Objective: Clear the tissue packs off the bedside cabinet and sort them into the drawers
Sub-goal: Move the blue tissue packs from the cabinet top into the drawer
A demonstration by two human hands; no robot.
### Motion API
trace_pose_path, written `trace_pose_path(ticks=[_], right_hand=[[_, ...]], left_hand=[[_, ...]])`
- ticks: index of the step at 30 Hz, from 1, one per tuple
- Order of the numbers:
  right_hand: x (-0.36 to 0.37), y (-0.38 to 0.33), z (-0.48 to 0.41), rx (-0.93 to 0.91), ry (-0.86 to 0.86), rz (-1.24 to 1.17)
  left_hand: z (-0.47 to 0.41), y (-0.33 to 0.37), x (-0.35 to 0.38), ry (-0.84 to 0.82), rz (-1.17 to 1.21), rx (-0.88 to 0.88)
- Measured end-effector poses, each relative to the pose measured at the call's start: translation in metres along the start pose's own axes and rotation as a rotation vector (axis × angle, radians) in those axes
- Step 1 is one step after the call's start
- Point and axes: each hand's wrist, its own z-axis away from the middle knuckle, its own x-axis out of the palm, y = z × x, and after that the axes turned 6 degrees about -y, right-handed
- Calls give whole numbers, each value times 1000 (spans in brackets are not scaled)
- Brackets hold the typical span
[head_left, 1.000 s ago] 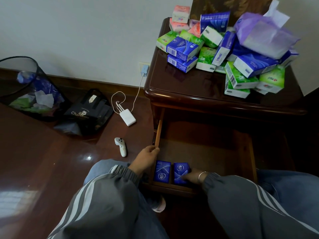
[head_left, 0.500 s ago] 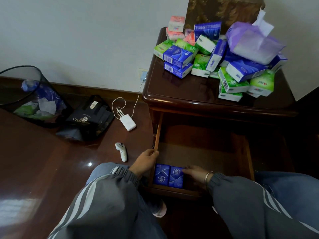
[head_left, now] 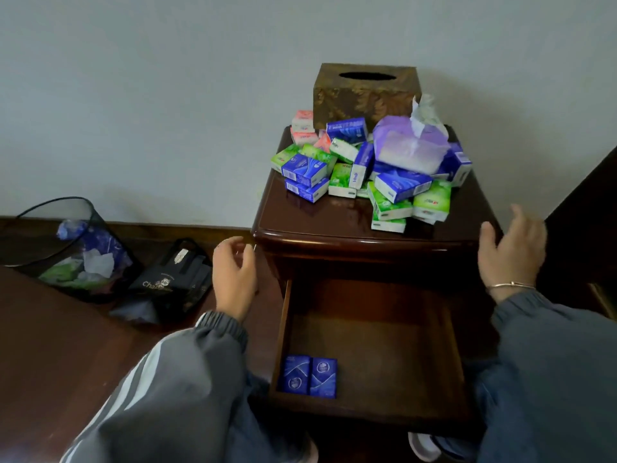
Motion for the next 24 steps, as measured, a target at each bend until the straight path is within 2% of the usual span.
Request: trace_pose_path(ticks=[3, 5, 9, 14, 19, 24], right_hand=[[24, 11, -13, 62, -131, 28], [35, 14, -13, 20, -119, 14], [40, 18, -7, -10, -21, -19], [42, 19, -8, -34, 29, -30], [45, 20, -5, -43, 58, -41], [42, 20, -5, -39, 40, -35]], left_hand=[[-27, 46, 18, 13, 10, 79], [-43, 71, 33, -57, -40, 122], [-76, 96, 64, -189, -363, 269], [-94, 86, 90, -321, -682, 332], [-89, 68, 92, -233, -510, 413], [-80, 63, 87, -153, -470, 459]])
